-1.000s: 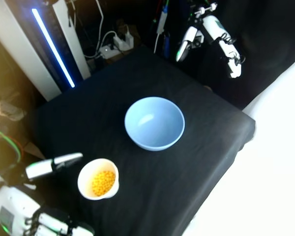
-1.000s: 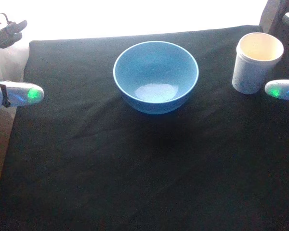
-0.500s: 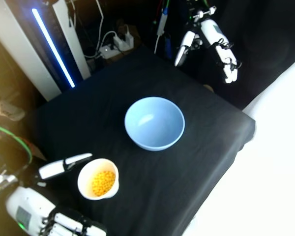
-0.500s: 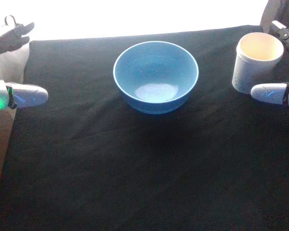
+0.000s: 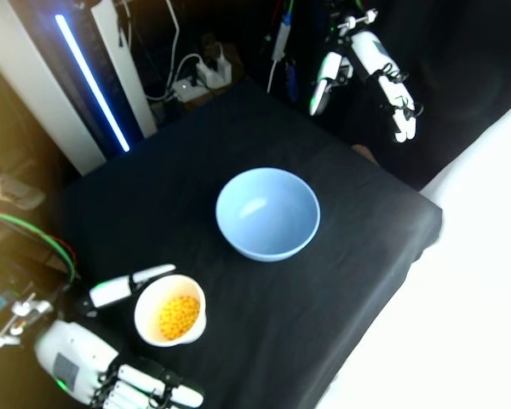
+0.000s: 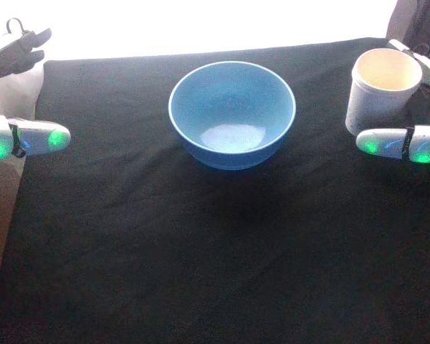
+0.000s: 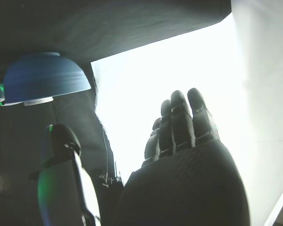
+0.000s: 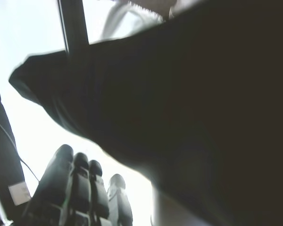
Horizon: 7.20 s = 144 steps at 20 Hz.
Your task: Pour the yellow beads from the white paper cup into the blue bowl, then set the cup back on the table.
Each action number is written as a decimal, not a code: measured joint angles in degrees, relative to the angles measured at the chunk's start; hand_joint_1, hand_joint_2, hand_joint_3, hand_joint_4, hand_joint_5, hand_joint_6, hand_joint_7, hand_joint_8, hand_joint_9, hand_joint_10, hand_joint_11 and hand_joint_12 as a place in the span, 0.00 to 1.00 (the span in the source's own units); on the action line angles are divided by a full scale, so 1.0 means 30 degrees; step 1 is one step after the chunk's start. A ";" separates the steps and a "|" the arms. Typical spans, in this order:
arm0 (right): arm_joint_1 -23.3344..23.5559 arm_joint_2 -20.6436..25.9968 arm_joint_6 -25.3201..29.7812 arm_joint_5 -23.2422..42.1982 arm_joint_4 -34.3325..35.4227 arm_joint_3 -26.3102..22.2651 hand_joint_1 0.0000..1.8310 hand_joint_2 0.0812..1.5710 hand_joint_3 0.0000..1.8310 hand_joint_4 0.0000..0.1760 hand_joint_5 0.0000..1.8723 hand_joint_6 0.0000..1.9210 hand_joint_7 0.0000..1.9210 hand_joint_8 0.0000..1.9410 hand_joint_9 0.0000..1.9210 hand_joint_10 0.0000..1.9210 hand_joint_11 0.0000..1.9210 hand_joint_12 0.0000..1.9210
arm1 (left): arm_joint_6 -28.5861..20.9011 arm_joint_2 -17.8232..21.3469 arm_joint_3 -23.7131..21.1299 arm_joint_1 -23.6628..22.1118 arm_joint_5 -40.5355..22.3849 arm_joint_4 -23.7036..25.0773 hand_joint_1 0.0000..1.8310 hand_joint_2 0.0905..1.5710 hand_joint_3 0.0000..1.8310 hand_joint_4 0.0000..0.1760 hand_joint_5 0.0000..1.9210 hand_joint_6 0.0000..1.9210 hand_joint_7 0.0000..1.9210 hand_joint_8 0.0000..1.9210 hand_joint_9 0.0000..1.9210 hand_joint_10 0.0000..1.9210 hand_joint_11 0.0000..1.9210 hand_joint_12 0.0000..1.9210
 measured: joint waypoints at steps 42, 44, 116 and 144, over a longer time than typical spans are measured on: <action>0.0699 -0.0743 0.0947 0.0678 0.1472 0.0211 0.57 0.66 0.00 1.00 0.57 0.43 0.14 0.00 0.00 0.00 0.00 0.00 | -0.0007 -0.0474 0.0197 0.0000 0.0415 0.0073 0.36 0.60 0.00 0.08 0.00 0.00 0.12 0.00 0.16 0.00 0.00 0.21; 0.0699 -0.0787 0.1399 0.0678 0.0801 0.0459 0.57 0.66 0.00 1.00 0.57 0.43 0.13 0.00 0.00 0.00 0.00 0.00 | -0.0007 -0.0481 0.0204 0.0000 0.0423 0.0080 0.36 0.60 0.00 0.12 0.00 0.00 0.12 0.00 0.16 0.00 0.00 0.19; 1.4600 0.1581 -0.2033 -1.1438 -2.7343 -0.1909 0.58 0.64 0.00 1.00 0.61 0.36 0.06 0.00 0.00 0.00 0.00 0.00 | -0.0029 -0.1333 0.0699 -0.1749 0.2608 0.2426 0.33 0.60 0.00 0.00 0.00 0.00 0.08 0.00 0.12 0.00 0.00 0.33; 1.6203 0.1734 -0.2004 -1.3602 -3.3995 -0.3942 0.58 0.64 0.00 1.00 0.61 0.37 0.07 0.00 0.01 0.00 0.00 0.00 | -0.0087 -0.1355 0.0750 -0.1843 0.3060 0.2725 0.28 0.51 0.00 0.00 0.00 0.00 0.11 0.00 0.14 0.00 0.00 0.39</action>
